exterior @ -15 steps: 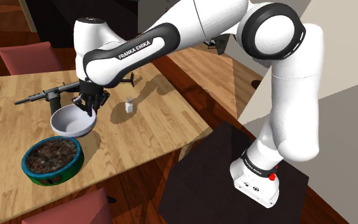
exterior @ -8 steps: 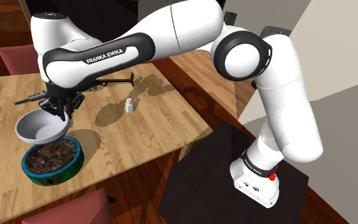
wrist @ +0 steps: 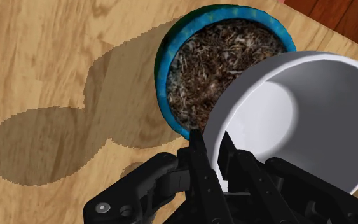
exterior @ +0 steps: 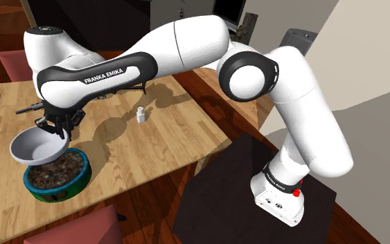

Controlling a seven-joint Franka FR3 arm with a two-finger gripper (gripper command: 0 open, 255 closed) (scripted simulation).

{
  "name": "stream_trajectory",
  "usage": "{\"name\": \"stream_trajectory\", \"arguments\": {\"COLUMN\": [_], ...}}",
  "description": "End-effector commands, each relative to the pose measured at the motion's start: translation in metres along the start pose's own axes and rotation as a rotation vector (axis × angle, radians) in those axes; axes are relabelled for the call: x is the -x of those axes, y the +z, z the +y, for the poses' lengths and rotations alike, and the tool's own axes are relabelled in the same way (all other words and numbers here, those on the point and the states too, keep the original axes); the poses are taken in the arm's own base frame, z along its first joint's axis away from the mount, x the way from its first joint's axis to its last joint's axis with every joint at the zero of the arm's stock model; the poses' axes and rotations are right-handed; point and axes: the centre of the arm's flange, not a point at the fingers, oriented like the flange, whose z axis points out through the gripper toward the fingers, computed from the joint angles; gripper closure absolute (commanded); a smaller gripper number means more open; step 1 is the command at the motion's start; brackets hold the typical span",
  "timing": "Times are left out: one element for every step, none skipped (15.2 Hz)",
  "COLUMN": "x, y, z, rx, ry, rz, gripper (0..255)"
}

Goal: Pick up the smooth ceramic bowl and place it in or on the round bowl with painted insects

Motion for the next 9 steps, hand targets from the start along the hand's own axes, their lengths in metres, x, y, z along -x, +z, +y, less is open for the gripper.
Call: {"name": "stream_trajectory", "arguments": {"x": [0.001, 0.002, 0.002, 0.002, 0.003, 0.003, 0.004, 0.004, 0.005], "y": [0.011, 0.016, 0.021, 0.026, 0.032, 0.037, 0.042, 0.047, 0.052], "z": [0.002, 0.002, 0.003, 0.004, 0.004, 0.005, 0.006, 0.006, 0.007], "rx": [-0.001, -0.001, -0.001, -0.001, -0.001, -0.001, -0.001, -0.001, -0.001], "ry": [0.0, 0.0, 0.0, 0.0, 0.0, 0.0, 0.0, 0.0, 0.0], "rz": [0.001, 0.001, 0.001, 0.001, 0.001, 0.001, 0.001, 0.001, 0.001], "gripper": [255, 255, 255, 255, 255, 255, 255, 255, 255]}}
